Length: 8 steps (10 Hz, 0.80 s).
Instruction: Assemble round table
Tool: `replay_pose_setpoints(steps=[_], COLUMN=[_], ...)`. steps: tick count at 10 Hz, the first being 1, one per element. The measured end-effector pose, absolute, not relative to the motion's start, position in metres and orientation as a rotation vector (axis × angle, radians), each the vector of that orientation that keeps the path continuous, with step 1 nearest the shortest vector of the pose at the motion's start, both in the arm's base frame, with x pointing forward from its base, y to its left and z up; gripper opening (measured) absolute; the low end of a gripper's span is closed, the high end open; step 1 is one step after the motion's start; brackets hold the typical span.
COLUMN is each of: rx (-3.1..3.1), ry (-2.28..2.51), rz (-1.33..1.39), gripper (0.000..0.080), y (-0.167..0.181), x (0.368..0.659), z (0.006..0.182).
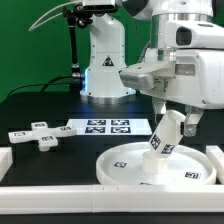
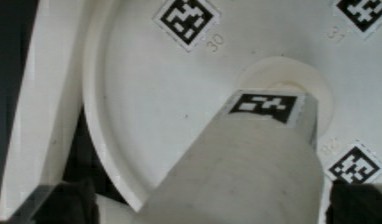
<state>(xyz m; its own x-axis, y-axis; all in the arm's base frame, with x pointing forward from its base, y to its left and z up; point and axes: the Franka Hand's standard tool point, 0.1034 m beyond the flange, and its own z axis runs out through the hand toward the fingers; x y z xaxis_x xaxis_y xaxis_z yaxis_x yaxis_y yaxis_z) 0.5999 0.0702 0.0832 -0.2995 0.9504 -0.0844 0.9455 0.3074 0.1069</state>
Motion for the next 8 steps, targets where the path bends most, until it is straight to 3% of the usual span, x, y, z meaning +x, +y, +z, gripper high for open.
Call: replay_pose_setpoints(steps=[2, 3, 4, 8], rx=[1.779, 1.782, 1.785, 1.831], ry=[2.433, 2.435, 2.436, 2.425], rz=[0.05, 0.046, 0.035, -0.023], gripper=[0.0649, 0.054, 0.052, 0.0489], y=[0.07, 0.069, 0.068, 0.04], x=[0.598, 0.597, 0.596, 0.598], z=[0.08, 0.079, 0.08, 0.086])
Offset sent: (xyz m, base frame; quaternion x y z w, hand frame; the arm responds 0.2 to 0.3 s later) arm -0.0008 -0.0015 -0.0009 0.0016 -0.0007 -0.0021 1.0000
